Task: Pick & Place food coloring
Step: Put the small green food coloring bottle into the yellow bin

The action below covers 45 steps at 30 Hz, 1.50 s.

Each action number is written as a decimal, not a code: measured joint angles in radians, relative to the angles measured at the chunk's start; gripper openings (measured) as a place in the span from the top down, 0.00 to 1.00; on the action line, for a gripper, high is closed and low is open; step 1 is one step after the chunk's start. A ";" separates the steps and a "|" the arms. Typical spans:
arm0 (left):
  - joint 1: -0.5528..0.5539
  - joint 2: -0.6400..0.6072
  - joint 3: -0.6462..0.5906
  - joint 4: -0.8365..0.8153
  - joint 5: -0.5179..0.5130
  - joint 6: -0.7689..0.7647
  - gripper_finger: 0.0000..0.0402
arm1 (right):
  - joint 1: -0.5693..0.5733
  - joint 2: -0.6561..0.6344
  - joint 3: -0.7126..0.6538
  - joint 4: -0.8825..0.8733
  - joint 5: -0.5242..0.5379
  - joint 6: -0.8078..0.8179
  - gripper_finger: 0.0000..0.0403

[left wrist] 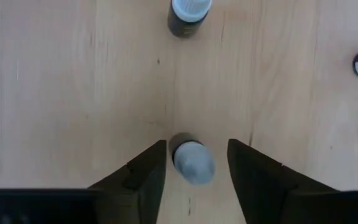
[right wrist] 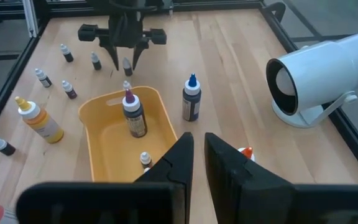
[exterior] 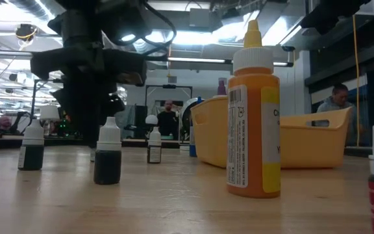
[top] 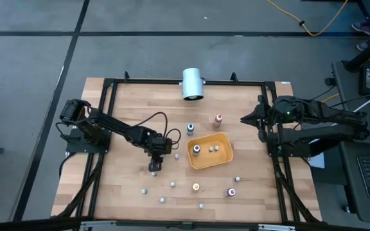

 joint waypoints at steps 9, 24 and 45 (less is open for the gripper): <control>0.002 0.000 0.000 0.007 0.003 -0.005 0.77 | 0.000 0.000 0.000 0.000 0.001 0.001 0.89; 0.011 -0.049 0.256 -0.258 0.014 0.014 0.83 | 0.000 0.000 0.000 0.000 0.000 0.000 0.89; 0.130 -0.048 0.813 -0.560 0.004 0.045 0.83 | -0.001 0.000 0.000 -0.001 -0.001 0.002 0.89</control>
